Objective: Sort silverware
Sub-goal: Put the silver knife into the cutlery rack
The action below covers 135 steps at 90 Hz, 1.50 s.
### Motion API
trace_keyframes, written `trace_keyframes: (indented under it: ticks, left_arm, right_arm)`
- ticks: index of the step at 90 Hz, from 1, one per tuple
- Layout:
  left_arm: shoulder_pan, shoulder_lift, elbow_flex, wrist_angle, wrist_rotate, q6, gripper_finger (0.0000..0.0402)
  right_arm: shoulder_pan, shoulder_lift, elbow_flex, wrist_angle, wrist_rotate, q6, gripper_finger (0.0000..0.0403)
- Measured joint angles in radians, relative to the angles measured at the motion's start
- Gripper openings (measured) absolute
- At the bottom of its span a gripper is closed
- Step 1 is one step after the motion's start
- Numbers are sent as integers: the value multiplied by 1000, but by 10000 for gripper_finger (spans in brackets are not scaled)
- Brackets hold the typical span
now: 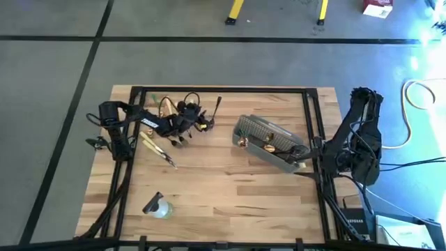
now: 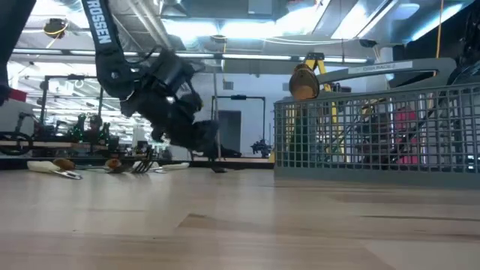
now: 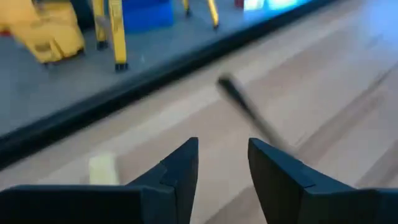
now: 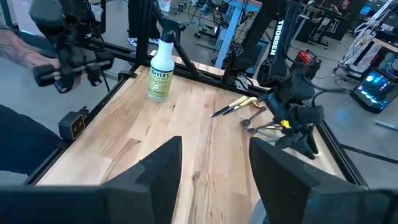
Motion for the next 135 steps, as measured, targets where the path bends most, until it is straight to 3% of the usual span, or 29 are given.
trace_keyframes:
  ticks: [11,25,38,47,63,84,104,120,126,135]
  left_arm:
    - [62,1,-1,-102,77,-80,125]
    - [42,1,-1,14,76,-25,125]
    - [17,0,1,62,-42,20,125]
    - [49,0,1,7,-49,-11,125]
    - [129,0,0,-60,63,-85,125]
    - [168,9,-3,-74,178,-28,125]
    - [178,7,0,-135,151,-103,125]
    - [128,0,-1,-26,220,-40,125]
    - [110,-10,2,-8,210,-60,125]
    - [70,-16,-2,-16,106,-69,125]
  right_arm:
    - [0,0,0,0,-16,0,169]
    - [0,0,0,0,-16,0,169]
    - [0,0,0,1,-16,0,169]
    - [0,0,0,2,-16,1,169]
    - [0,0,0,2,-16,0,169]
    - [0,0,0,1,-16,0,169]
    - [0,0,0,2,-16,-1,169]
    - [0,1,0,4,-16,2,169]
    - [0,1,0,3,-16,2,169]
    - [0,1,0,3,-16,3,169]
